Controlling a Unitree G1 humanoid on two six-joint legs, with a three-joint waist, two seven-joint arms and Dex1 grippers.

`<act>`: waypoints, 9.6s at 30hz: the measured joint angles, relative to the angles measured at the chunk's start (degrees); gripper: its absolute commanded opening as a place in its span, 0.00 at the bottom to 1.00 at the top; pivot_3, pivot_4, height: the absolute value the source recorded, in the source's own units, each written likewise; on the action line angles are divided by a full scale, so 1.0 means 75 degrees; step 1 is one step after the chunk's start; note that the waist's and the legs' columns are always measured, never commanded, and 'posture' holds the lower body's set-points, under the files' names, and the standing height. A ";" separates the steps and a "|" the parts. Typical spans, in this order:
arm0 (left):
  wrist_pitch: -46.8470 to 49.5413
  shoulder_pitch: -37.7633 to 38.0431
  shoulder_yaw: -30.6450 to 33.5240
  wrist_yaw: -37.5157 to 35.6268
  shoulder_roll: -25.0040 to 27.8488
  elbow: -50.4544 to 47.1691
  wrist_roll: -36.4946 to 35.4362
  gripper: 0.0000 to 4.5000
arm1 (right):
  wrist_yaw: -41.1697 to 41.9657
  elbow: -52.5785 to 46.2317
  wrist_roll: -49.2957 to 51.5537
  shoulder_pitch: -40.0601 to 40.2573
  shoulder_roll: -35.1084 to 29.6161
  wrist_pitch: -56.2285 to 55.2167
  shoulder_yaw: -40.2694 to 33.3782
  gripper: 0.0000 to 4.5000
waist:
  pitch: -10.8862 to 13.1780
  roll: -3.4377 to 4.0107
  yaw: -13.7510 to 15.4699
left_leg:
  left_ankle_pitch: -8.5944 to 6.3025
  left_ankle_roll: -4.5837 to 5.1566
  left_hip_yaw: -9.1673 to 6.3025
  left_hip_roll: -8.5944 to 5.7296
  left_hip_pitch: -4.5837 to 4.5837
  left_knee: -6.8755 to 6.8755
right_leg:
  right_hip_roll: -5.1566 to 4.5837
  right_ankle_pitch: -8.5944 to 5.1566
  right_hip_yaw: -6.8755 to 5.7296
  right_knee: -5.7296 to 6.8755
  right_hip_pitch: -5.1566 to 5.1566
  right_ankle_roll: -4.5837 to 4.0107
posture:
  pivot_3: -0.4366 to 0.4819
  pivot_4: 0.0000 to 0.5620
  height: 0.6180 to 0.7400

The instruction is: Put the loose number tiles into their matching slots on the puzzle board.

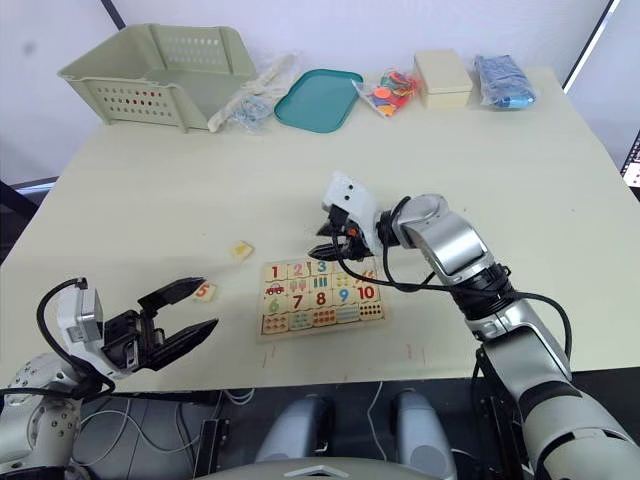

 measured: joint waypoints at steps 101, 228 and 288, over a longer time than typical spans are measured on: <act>0.0712 0.0106 -0.0020 0.0925 -0.0019 -0.1002 -0.0067 1.00 | 0.0463 0.1195 -0.1589 0.0244 0.0558 -0.1181 0.0511 0.01 | -0.0001 -0.0002 0.0005 | 0.0003 -0.0005 -0.0002 0.0000 0.0014 0.0001 | 0.0011 0.0000 0.0003 0.0005 0.0010 0.0000 | 0.48 0.27 1.00; 0.3159 -0.4213 -0.2478 0.3936 0.0527 0.1512 0.3817 0.82 | -0.0057 -0.6138 0.4280 0.8502 -0.3186 -0.3126 -0.6003 1.00 | 0.0003 -0.0068 0.0258 | -0.0002 0.0004 -0.0019 0.0008 0.0001 0.0108 | 0.0052 0.0000 -0.0004 0.0024 0.0060 0.0009 | 0.48 0.27 1.00; 0.4216 0.1243 -0.1160 0.8090 -0.2361 -0.4381 0.2790 0.33 | 0.2126 -0.4905 0.4429 0.8422 -0.3500 -0.3942 -0.5853 1.00 | -0.0015 -0.0058 0.0421 | -0.0006 0.0008 -0.0017 0.0002 0.0033 0.0110 | 0.0043 0.0001 -0.0004 0.0005 0.0098 0.0012 | 0.48 0.27 1.00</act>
